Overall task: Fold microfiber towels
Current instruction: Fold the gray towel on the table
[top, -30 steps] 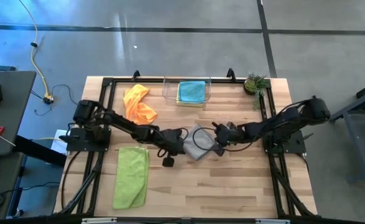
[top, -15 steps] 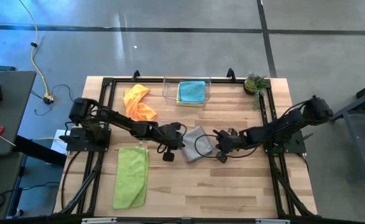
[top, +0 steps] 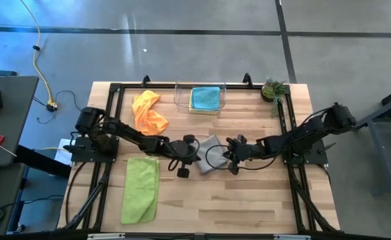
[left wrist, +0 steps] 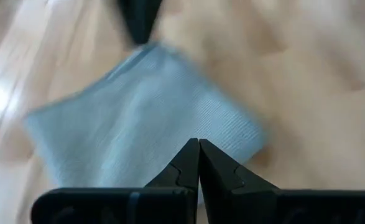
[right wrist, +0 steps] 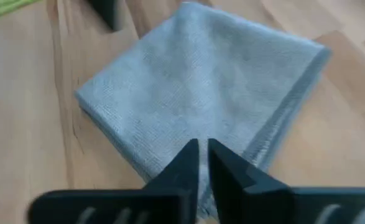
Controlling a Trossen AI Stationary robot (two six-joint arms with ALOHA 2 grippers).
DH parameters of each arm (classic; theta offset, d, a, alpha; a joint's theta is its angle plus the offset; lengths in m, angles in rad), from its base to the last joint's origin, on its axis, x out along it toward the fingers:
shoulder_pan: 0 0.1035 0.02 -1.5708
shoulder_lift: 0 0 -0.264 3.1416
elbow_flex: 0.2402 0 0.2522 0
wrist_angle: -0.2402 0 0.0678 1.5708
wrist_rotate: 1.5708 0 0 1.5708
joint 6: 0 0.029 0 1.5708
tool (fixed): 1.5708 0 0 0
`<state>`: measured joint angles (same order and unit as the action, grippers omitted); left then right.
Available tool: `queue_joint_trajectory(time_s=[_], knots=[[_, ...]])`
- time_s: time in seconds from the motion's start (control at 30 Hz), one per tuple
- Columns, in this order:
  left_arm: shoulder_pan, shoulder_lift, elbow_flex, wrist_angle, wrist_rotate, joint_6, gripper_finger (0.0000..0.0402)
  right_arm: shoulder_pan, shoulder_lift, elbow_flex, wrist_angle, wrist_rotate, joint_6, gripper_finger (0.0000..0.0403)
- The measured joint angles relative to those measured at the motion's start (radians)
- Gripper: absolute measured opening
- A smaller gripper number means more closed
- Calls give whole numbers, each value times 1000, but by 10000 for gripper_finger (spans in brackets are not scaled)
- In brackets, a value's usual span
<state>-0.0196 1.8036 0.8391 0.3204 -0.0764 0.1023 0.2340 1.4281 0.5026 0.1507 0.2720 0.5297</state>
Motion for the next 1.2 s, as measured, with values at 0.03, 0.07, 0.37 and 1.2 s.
queue_joint_trajectory(time_s=[0.03, 0.07, 0.37, 1.2], knots=[[8, 2, -1, -20, -21, -7, 0, 0, 17, 0, 12, -1, -7, 13], [17, 8, -1, -25, -39, -12, 0, 1, 34, 0, 17, -2, -7, 7], [84, 87, -1, -19, -99, -21, 0, 33, 135, 0, 57, -37, 70, 2], [148, -49, -119, 9, 47, -230, 0, -75, -5, 229, -447, -171, 15, 155]])
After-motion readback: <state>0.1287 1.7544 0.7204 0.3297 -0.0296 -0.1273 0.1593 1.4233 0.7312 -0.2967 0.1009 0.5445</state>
